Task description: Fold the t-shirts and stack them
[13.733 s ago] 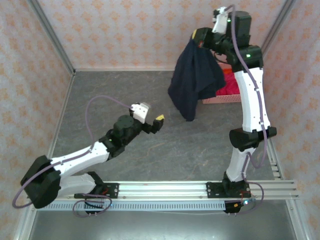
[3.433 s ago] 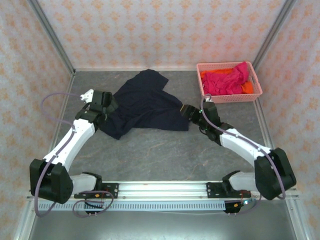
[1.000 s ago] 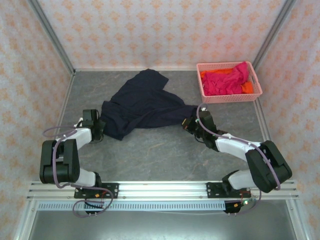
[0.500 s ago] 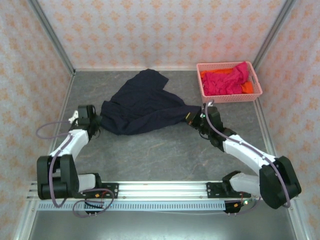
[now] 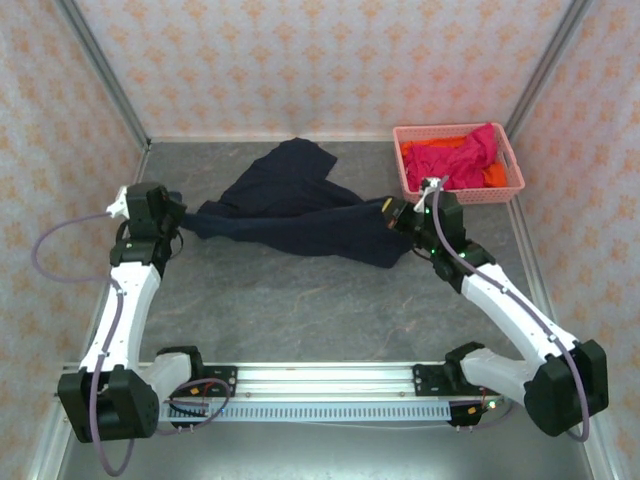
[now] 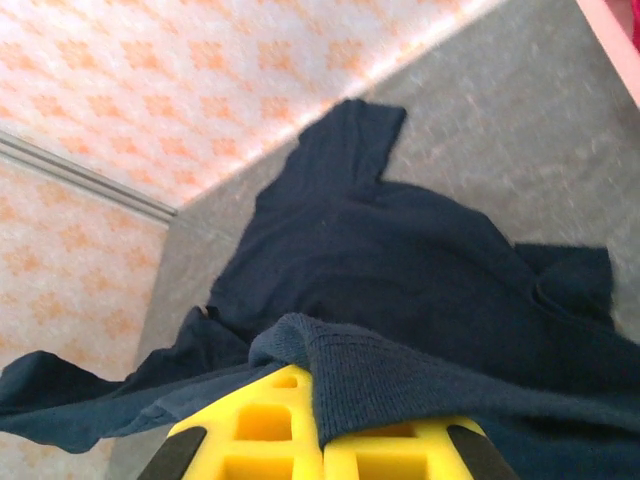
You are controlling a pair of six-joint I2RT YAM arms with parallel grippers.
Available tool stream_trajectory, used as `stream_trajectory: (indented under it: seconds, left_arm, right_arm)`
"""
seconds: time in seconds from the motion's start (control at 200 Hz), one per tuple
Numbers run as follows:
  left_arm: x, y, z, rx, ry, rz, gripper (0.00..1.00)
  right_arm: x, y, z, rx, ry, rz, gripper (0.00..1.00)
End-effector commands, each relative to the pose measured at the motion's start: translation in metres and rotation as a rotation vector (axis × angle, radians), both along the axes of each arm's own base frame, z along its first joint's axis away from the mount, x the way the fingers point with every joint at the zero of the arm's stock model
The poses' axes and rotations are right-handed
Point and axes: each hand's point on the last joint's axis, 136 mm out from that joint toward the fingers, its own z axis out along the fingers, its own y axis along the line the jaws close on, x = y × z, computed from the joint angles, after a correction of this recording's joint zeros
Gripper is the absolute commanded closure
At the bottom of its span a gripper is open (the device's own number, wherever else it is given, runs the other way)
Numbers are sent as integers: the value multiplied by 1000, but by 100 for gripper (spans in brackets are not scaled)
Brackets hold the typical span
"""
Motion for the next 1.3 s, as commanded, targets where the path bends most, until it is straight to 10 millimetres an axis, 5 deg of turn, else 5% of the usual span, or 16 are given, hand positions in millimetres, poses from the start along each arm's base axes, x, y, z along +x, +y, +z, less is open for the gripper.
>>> stream_trajectory:
  seconds: [0.0, 0.235, 0.46, 0.695, 0.986, 1.191, 1.296]
  left_arm:
    - [-50, -3, -43, 11, 206, -11, 100]
    - [-120, -2, -107, 62, 431, -8, 100]
    - [-131, -10, -159, -38, 434, 48, 41]
    - [-124, -20, -162, -109, 398, 31, 1]
    - [-126, -30, -183, -232, 436, 90, 0]
    - [-101, -28, -200, -245, 437, 88, 0]
    - [-89, -29, -216, -268, 428, 90, 9]
  right_arm:
    - [-21, -1, -34, 38, 113, 12, 100]
    - [-56, -19, -86, -34, 246, -8, 100]
    - [-49, -15, -95, -32, 263, -8, 100]
    - [-49, -14, -96, -27, 263, -1, 100]
    - [-47, -12, -98, 3, 263, -8, 100]
    - [-45, -10, -97, 10, 255, -2, 100]
    - [-46, -10, -96, 9, 255, -3, 100]
